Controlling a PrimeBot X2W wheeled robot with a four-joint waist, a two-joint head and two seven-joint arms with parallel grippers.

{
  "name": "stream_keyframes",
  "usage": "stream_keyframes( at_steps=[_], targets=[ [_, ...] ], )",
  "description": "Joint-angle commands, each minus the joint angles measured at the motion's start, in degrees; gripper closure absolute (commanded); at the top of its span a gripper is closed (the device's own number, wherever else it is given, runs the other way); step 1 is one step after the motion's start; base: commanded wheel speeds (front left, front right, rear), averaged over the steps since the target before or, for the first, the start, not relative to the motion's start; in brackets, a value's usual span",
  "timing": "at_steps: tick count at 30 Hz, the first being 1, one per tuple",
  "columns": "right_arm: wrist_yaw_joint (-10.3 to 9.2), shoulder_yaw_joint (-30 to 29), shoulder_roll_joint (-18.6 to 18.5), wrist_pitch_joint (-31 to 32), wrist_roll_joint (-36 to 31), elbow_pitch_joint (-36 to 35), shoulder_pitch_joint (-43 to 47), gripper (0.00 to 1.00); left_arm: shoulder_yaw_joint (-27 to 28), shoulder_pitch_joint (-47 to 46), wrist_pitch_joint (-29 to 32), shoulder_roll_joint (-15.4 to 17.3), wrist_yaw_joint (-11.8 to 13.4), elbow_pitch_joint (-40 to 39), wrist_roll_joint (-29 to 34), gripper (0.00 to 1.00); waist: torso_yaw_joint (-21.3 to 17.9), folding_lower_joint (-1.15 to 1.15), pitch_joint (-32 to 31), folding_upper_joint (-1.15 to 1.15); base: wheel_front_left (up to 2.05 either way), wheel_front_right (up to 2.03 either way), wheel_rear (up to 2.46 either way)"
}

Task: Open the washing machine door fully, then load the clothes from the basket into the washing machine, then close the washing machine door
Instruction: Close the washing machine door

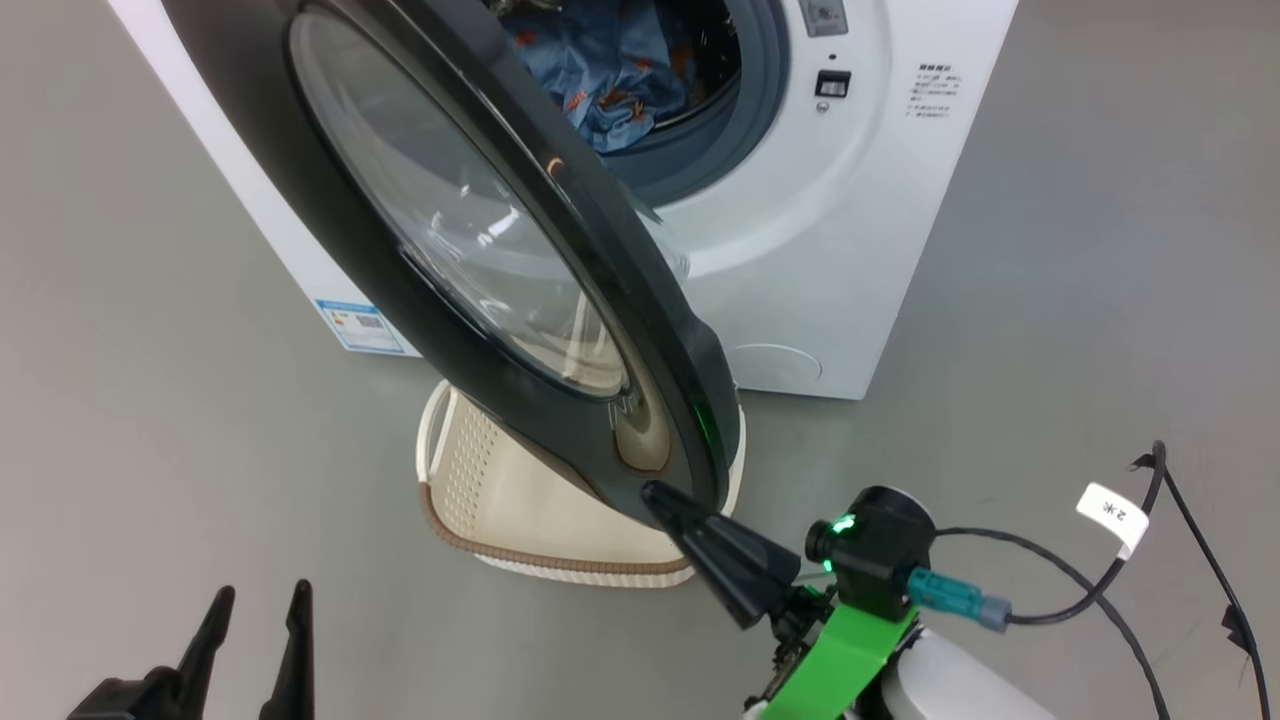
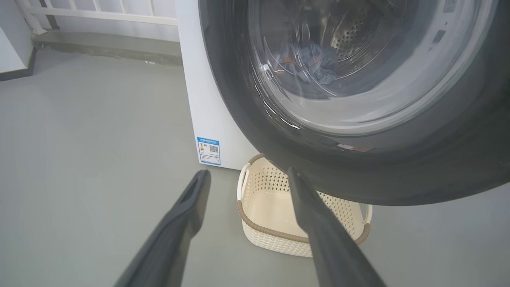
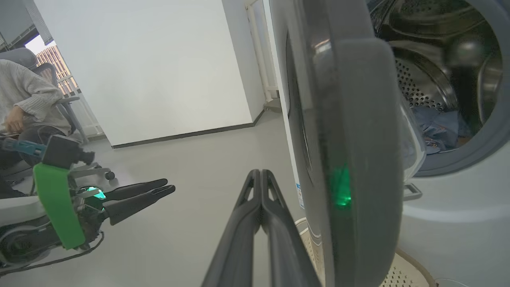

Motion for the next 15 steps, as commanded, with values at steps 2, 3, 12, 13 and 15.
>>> stream_keyframes(
  at_steps=[2,3,12,13,15],
  targets=[
    [0.16,-0.26,1.25,-0.27,0.32,-0.16,-1.49,1.0,1.95,-2.49,-0.77,0.64,-0.14,-1.26,0.1,0.0,0.11,0.0,0.76,0.0,0.0,0.0,0.0],
    [0.16,-0.68,1.35,-0.27,0.34,0.36,-1.7,1.0,1.91,-2.64,-0.77,0.6,-0.14,-1.27,0.11,0.0,0.13,0.0,0.95,0.0,0.0,0.0,0.0],
    [0.16,-5.56,2.25,-0.27,-0.03,2.88,-3.84,1.0,1.74,-4.1,-0.77,0.23,-0.14,-1.5,-0.01,0.0,0.62,0.0,2.82,0.0,0.0,0.0,0.0],
    [0.16,-6.39,2.31,-0.27,-0.1,3.09,-4.24,1.0,1.71,-4.36,-0.77,0.15,-0.14,-1.56,-0.01,0.0,0.74,0.0,3.22,0.0,0.0,0.0,0.0],
    [0.16,-8.05,2.34,-0.27,-0.26,3.58,-5.2,1.0,1.6,-4.93,-0.77,-0.06,-0.14,-1.66,0.1,0.0,1.03,0.0,3.99,0.0,0.0,0.0,0.0]
  ],
)
